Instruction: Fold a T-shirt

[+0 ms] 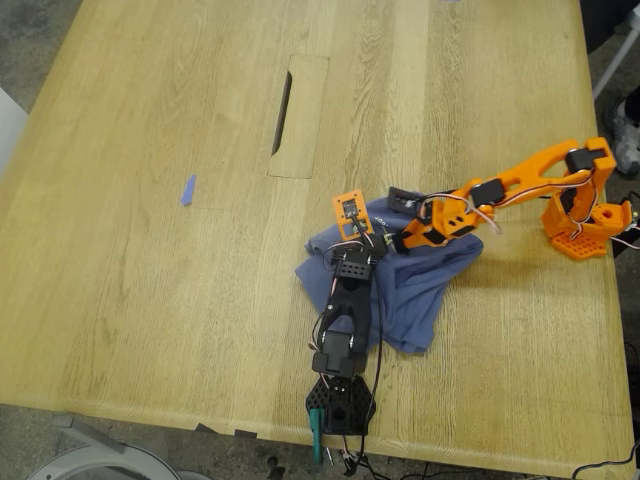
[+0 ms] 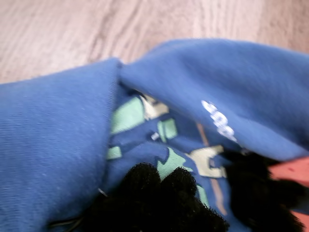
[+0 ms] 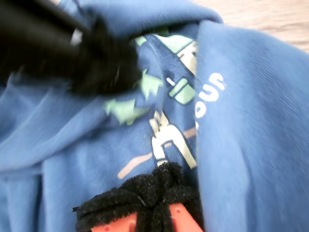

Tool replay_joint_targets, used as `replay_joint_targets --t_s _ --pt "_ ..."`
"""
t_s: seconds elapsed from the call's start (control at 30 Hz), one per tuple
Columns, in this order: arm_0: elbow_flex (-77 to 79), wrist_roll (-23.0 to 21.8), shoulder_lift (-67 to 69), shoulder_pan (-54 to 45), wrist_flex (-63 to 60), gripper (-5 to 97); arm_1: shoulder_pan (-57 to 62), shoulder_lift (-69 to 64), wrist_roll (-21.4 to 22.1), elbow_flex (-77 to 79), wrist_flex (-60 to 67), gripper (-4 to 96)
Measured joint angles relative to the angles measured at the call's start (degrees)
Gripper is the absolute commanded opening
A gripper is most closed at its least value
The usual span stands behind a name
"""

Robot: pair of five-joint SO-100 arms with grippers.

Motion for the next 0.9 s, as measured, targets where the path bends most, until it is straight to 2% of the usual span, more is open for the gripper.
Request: replay_joint_targets --t_s 0.3,0.57,0.73,0.9 --pt "2.72 -0.09 0.0 -9.23 -0.35 0 -0.97 16.61 0.53 16.35 2.11 0.0" --pt "2.72 0.0 0.44 -16.26 0.79 0 -0.79 31.82 0.88 24.08 12.39 0.0" --pt "2.72 0.0 3.69 -18.54 5.27 0 2.37 38.06 0.79 22.94 20.21 0.0" --pt "-0.18 0.18 7.65 -17.31 12.13 0 5.19 36.21 0.0 11.6 26.72 0.0"
